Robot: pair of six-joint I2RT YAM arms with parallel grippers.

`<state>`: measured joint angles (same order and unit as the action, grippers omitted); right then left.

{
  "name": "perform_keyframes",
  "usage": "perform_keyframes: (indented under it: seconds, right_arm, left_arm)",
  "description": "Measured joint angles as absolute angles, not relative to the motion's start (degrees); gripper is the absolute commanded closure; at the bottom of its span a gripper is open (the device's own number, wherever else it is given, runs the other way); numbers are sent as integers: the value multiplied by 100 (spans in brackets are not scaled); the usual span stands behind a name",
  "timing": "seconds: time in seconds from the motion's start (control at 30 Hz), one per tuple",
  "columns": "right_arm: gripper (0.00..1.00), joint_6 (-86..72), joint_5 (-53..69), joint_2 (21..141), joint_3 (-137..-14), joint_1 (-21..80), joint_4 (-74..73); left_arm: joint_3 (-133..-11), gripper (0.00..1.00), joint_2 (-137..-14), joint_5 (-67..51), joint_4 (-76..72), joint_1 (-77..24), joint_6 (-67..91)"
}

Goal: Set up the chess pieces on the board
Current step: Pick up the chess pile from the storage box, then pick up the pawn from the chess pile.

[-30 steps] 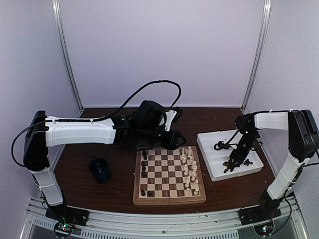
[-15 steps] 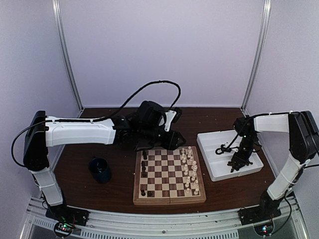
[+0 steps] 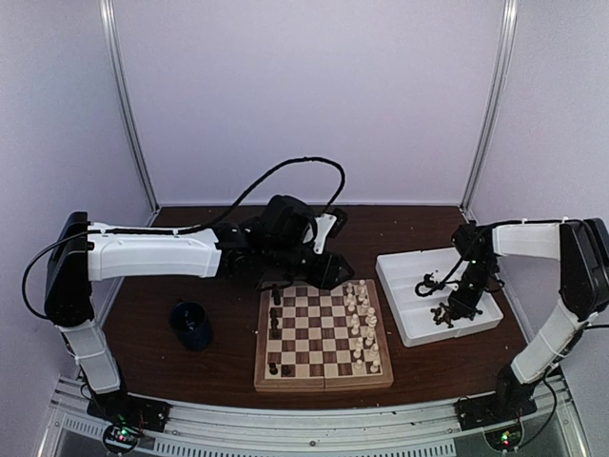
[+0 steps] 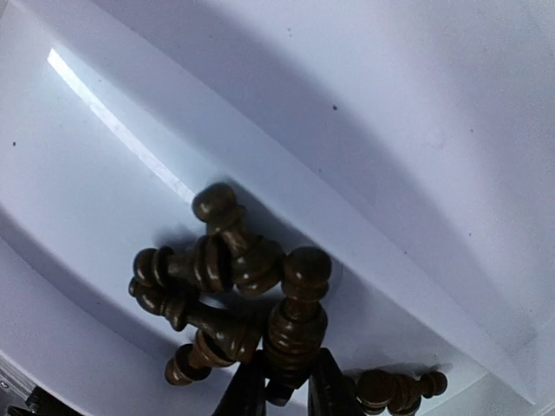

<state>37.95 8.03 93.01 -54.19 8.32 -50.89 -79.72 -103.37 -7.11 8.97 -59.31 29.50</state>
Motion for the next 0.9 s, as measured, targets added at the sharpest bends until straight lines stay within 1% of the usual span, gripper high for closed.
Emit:
perform_keyframes:
  seconds: [0.17, 0.37, 0.6, 0.9]
  right_arm:
    - [92, 3896, 1096, 8613, -5389, 823, -5118]
    - [93, 4016, 1546, 8018, -5402, 823, -5137]
    - [92, 4198, 2119, 7585, -5402, 823, -5146]
    - [92, 4327, 2659, 7142, -5402, 823, -5168]
  left_arm:
    - [-8012, 62, -10401, -921, 788, -5931, 3052]
    - [-8497, 62, -10973, -1343, 499, -5931, 3286]
    - [-9758, 63, -12151, -2005, 145, -5937, 3955]
    - [-11714, 63, -13734, -2657, 158, -6047, 4836]
